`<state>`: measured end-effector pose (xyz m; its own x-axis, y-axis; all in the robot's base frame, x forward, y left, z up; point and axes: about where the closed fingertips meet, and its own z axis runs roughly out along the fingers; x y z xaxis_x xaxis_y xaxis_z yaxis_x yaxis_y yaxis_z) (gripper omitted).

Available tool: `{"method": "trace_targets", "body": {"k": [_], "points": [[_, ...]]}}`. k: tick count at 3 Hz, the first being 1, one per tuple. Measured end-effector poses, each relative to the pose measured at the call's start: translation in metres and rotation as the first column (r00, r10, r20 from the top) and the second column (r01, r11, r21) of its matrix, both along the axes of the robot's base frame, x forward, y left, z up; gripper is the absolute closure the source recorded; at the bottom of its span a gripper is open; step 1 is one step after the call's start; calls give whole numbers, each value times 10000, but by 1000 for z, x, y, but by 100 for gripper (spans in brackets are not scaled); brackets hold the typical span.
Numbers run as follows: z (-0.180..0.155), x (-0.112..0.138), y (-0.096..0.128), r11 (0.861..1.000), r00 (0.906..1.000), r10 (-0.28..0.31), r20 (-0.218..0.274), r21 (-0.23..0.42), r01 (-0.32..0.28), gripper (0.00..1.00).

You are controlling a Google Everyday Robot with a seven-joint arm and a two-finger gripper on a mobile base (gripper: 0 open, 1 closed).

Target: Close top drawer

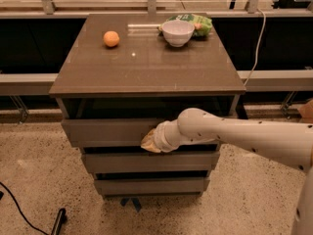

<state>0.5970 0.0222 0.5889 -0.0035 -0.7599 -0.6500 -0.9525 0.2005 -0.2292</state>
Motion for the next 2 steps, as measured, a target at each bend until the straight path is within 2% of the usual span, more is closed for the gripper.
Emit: {"method": "trace_targets", "body": {"k": [1,2], "points": [[-6,10,1,10000,9999,-18,-171,-13,18,100],[-1,6,5,9998,9998,174,-106,-4,-174,100]]}}
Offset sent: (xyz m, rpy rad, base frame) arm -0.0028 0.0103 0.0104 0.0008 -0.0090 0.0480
